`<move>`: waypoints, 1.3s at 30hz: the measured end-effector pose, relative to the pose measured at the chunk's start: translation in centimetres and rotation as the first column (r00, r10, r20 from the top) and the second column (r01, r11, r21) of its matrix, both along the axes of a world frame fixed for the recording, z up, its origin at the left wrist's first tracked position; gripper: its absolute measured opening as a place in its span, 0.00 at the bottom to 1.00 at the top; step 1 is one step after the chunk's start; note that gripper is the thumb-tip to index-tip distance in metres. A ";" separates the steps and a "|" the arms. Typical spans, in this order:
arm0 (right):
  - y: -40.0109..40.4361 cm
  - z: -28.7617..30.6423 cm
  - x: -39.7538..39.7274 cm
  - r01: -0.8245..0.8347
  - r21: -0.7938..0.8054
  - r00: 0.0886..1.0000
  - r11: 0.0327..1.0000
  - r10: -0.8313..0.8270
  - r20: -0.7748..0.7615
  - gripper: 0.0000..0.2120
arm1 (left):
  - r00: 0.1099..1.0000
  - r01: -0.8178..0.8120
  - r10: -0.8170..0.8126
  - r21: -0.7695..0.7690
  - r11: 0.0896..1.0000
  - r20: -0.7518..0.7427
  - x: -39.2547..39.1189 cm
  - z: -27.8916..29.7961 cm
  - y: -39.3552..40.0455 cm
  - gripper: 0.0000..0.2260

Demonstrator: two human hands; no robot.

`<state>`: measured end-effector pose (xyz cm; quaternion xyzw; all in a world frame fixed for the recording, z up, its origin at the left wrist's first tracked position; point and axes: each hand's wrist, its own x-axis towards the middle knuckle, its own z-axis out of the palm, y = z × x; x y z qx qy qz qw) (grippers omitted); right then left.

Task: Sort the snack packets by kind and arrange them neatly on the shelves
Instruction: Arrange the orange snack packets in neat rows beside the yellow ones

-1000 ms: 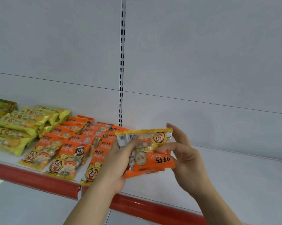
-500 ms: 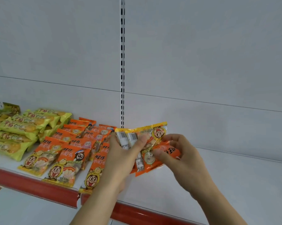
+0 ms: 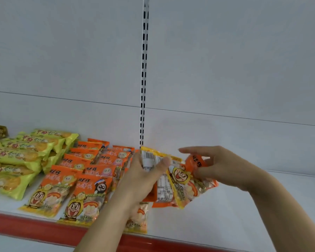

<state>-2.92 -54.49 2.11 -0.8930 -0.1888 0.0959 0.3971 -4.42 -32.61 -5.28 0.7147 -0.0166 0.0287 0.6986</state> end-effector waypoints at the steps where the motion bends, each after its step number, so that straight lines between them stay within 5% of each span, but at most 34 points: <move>1: 0.4 -0.3 -0.1 0.020 0.033 1.000 0.999 -0.020 -0.004 0.28 | 1.000 0.017 -0.017 0.009 1.000 0.005 -0.1 -0.1 0.3 0.50; 5: 2.4 -2.0 -0.5 0.183 0.306 0.969 0.934 -0.224 0.105 0.25 | 0.998 0.045 -0.043 -0.048 0.998 0.034 -0.2 -0.8 1.5 0.37; 8: 3.9 -3.1 -0.9 0.326 0.615 0.896 0.718 -0.442 0.041 0.20 | 0.998 0.057 -0.053 -0.145 0.988 0.033 -0.7 -0.5 1.4 0.28; 11: 5.2 -3.9 -1.5 0.433 0.727 0.815 0.533 -0.576 -0.063 0.20 | 1.000 -0.005 0.008 -0.170 0.985 0.017 -0.6 -0.5 0.9 0.27; 13: 5.9 -4.3 -2.4 0.449 0.731 0.796 0.514 -0.601 -0.066 0.24 | 0.995 -0.093 0.100 -0.180 0.979 0.029 -0.3 -0.7 0.6 0.20; 17: 6.6 -5.1 -3.9 0.349 0.567 0.866 0.746 -0.488 0.110 0.22 | 0.985 -0.159 0.169 -0.171 0.972 0.042 0.1 -0.5 0.2 0.19; 23: 3.2 -5.7 1.1 0.450 0.551 0.730 0.703 -0.645 0.226 0.16 | 0.984 -0.177 0.172 -0.254 0.951 -0.042 1.0 0.6 1.7 0.19; 32: 3.5 -10.9 8.9 0.424 -0.001 0.886 0.906 -0.414 0.208 0.22 | 0.976 -0.214 0.196 -0.298 0.930 -0.091 1.1 1.0 3.5 0.08; 39: 4.0 -13.6 10.0 0.411 -0.419 0.903 0.810 -0.299 0.307 0.22 | 0.983 -0.183 0.167 -0.279 0.943 -0.080 1.2 0.9 3.2 0.12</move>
